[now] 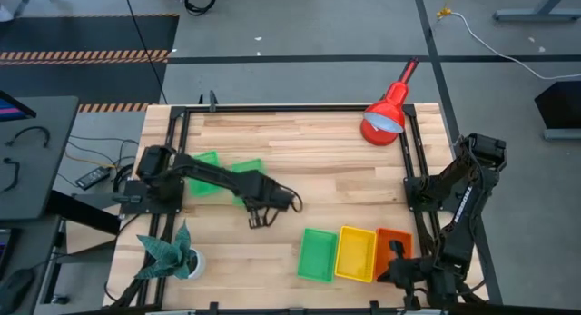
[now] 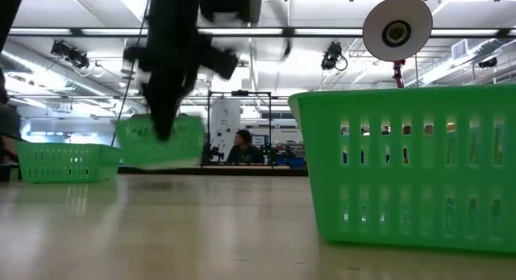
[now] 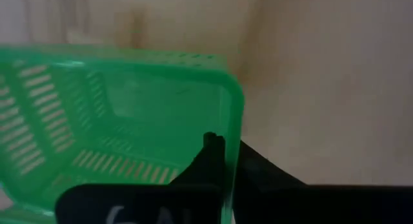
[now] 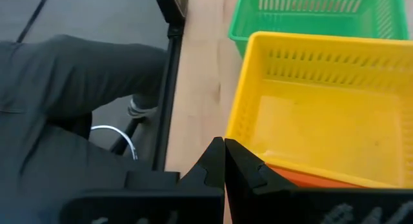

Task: Stack baskets by color
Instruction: Stack the top center green basket on the right basket bin

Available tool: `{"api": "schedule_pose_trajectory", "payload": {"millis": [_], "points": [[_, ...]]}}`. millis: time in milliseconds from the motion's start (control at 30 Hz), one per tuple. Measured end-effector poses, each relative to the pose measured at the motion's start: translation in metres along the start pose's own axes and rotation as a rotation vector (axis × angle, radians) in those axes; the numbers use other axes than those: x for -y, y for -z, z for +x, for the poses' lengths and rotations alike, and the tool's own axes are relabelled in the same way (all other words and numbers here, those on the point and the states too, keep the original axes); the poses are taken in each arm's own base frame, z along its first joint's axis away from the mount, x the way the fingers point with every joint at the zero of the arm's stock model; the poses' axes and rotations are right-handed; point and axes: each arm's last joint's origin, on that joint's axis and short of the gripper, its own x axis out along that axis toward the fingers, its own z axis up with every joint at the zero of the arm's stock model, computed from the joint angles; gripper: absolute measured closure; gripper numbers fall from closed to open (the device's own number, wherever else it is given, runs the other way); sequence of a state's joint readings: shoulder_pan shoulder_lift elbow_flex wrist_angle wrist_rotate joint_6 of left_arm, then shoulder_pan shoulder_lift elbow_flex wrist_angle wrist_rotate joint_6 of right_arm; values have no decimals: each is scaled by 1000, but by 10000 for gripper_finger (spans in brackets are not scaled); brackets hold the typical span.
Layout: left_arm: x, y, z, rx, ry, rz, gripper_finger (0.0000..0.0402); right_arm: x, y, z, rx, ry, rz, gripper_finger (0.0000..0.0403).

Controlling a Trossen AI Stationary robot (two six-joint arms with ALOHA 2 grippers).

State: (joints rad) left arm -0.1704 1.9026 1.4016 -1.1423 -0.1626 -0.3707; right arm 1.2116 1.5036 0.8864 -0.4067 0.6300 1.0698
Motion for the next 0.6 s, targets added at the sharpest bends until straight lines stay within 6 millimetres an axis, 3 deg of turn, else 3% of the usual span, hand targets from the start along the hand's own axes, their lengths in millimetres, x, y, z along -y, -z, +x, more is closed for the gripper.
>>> {"api": "schedule_pose_trajectory", "payload": {"millis": [233, 333, 467, 600], "points": [[68, -15, -101, 393, 189, -11, 395, -2, 0, -1, 4, -16, -5, 400], [106, -18, -133, 576, 253, 52, 395, -2, 0, -1, 5, -16, -20, 400], [155, -25, -150, 710, 283, 131, 395, -3, 0, -1, 16, -21, -30, 400], [194, -33, -143, 756, 249, 178, 395, -4, 0, -1, 19, -29, -34, 400]]}}
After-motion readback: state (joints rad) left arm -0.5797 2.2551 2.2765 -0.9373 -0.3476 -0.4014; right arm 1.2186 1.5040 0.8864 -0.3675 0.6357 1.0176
